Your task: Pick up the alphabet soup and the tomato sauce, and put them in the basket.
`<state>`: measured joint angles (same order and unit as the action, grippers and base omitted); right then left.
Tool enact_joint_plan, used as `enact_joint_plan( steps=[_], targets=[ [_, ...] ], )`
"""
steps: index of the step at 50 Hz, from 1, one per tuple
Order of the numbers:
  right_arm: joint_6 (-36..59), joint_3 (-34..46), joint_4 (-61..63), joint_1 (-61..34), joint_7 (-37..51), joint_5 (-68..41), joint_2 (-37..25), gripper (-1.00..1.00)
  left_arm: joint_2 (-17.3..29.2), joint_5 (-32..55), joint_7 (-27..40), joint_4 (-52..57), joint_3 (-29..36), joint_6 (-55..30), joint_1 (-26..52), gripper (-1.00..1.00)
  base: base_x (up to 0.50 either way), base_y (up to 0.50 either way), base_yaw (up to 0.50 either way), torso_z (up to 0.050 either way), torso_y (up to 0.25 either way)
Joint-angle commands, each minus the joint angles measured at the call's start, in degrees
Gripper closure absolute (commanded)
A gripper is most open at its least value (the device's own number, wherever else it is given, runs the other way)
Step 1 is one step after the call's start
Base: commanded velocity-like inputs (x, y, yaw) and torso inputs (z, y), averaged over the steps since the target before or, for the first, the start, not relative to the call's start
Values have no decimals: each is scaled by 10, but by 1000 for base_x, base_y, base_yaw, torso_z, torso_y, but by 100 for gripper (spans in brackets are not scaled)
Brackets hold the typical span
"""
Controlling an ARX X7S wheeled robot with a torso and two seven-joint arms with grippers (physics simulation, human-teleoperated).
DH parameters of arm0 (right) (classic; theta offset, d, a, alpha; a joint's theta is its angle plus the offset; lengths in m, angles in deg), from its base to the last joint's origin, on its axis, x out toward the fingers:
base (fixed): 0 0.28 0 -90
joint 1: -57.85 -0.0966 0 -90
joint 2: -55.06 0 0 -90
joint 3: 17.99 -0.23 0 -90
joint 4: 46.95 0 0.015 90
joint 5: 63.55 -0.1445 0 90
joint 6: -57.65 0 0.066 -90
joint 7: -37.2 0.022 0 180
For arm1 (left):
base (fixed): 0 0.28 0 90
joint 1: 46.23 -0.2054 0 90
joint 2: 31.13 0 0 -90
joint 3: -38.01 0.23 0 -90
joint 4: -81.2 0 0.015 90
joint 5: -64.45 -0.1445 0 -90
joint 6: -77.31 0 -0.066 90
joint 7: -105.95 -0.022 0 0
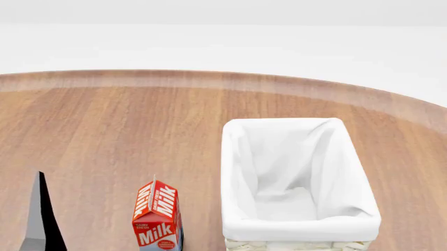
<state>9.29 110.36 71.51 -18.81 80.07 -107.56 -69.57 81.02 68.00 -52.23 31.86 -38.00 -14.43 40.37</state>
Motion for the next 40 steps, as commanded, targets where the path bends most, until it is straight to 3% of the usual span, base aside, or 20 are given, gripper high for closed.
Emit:
enact_joint_plan(
  steps=[1, 22, 36, 40],
  targets=[
    [24, -17, 72, -8, 21, -16, -16, 100, 1, 0, 2, 0, 2, -1, 2, -100, 0, 0, 0, 0, 0],
    [50, -102, 208, -75, 79, -126, -47, 100, 4, 2, 5, -1, 3, 0, 3, -100, 0, 0, 0, 0, 0],
    [81, -197, 273, -268, 247, -412, -85, 100, 7, 0, 7, 6, 5, -6, 3, -100, 0, 0, 0, 0, 0],
    [82, -201, 269, -300, 258, -431, -88, 100, 7, -1, 8, 3, 6, -4, 4, -100, 0, 0, 0, 0, 0]
  ],
)
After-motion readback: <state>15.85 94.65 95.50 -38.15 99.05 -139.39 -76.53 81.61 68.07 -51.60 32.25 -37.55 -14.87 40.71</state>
